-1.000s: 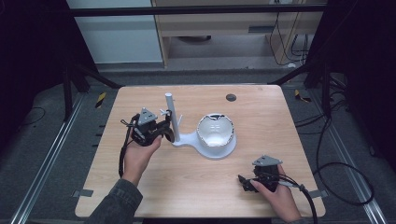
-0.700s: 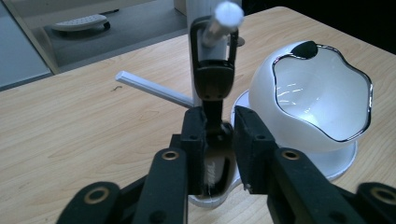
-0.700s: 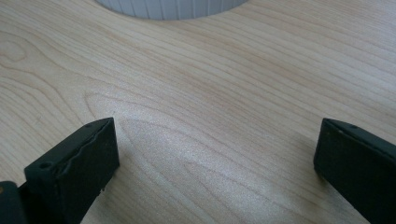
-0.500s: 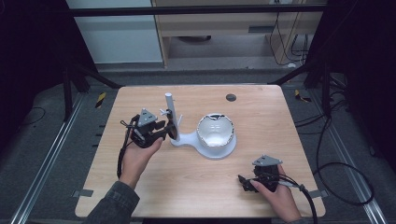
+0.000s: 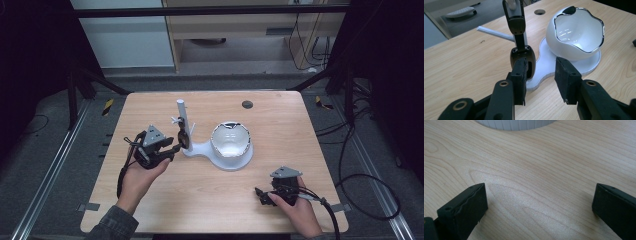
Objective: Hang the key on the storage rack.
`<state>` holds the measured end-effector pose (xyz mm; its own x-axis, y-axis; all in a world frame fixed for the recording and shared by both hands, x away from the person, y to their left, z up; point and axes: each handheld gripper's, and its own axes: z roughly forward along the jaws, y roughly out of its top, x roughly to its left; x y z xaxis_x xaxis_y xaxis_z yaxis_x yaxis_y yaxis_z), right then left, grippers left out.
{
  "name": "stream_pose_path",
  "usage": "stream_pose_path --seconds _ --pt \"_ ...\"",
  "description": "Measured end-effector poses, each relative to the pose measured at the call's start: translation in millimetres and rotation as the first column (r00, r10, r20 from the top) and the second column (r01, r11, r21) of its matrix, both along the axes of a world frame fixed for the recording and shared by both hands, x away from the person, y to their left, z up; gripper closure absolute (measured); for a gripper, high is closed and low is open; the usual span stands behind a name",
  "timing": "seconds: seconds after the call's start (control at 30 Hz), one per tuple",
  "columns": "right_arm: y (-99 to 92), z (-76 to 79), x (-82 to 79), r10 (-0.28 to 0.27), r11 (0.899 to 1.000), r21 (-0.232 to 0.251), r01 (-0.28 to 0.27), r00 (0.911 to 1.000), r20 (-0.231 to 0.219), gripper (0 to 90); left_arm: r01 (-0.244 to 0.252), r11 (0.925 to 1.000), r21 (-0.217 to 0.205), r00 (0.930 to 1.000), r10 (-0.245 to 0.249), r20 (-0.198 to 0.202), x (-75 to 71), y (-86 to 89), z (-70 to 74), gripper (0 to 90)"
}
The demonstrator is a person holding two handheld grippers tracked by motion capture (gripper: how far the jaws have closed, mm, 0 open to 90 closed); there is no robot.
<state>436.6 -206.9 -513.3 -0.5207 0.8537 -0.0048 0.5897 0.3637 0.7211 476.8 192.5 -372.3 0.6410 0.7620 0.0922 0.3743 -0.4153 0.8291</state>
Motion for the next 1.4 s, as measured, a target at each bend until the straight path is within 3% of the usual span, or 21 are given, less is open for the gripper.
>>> stream_pose_path --seconds 0.47,0.6,0.77,1.0,1.13,1.4 --pt "0.0 0.0 0.0 0.000 1.000 0.000 0.000 1.0000 0.000 0.4 0.046 0.9989 -0.010 0.9990 -0.046 0.003 -16.2 -0.6 -1.5 52.0" --pt "-0.1 0.0 0.0 0.000 1.000 -0.002 0.000 1.0000 0.001 0.5 0.050 0.9982 -0.033 0.9988 -0.050 0.000 -20.8 -1.1 -3.5 37.7" --pt "0.0 0.0 0.0 -0.001 1.000 -0.001 0.001 1.0000 0.001 0.5 0.054 0.9979 -0.035 0.9978 -0.055 -0.038 -22.5 -3.1 -7.5 17.5" --pt "-0.3 0.1 0.1 0.004 1.000 0.000 -0.004 1.0000 0.000 0.4 0.050 0.9969 -0.061 0.9958 -0.054 -0.073 -22.1 1.0 -20.8 7.7" --pt "-0.3 0.1 0.1 0.005 1.000 0.000 -0.005 1.0000 0.000 0.5 0.061 0.9975 -0.036 0.9950 -0.064 -0.076 -24.8 7.8 -26.5 6.1" --pt "-0.3 0.1 0.1 0.004 1.000 0.000 -0.004 1.0000 0.000 0.5 0.030 0.9977 0.061 0.9952 -0.024 -0.095 -22.1 20.4 -37.3 6.1"
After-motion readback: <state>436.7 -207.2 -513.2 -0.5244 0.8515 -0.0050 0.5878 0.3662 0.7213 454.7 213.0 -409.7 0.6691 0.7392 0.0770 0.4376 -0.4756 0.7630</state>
